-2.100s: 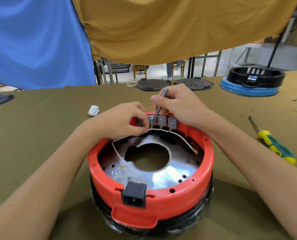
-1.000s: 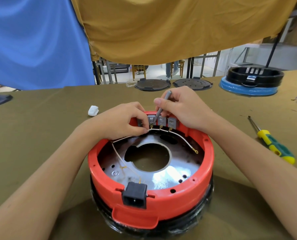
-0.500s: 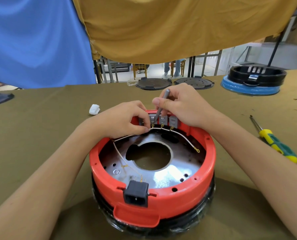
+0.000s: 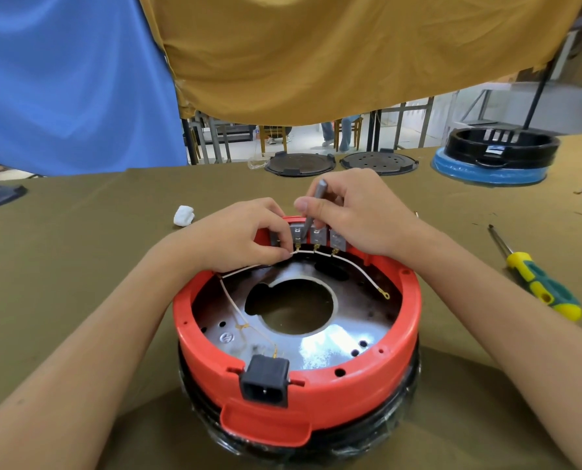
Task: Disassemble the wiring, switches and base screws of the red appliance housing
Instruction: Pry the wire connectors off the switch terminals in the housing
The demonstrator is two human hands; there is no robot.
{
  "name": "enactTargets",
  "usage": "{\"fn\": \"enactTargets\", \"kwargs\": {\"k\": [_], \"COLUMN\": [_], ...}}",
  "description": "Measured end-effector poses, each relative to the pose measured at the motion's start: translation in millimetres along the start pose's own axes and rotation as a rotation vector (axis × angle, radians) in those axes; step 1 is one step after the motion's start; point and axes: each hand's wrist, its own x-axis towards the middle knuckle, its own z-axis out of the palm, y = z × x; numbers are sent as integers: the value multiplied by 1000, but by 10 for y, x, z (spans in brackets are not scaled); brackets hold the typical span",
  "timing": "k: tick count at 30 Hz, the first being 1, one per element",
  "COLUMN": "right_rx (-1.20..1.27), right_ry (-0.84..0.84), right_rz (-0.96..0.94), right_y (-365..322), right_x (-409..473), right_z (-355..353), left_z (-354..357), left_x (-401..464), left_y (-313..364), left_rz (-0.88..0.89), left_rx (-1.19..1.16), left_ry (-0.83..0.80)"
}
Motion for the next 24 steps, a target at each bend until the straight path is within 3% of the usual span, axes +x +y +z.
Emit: {"fn": "enactTargets", "kwargs": {"k": [8,17,21,24], "right_rx": [-37,186,107,120], "right_ry": [-70,-24,-106,-58], "right_rz": [-87,112,138,121], "right_y": [-28,63,61,62], "right_x": [-19,62,77,55], "right_z": [-19,-21,9,7], "left_z": [-1,-5,8,4], "left_x": [3,1,7,8], "left_y": [-11,12,13,17], "left_rz": [6,-6,-9,-11], "left_rx": [3,-16,-18,-19], "left_ry": [-10,-18,-10,-14]}}
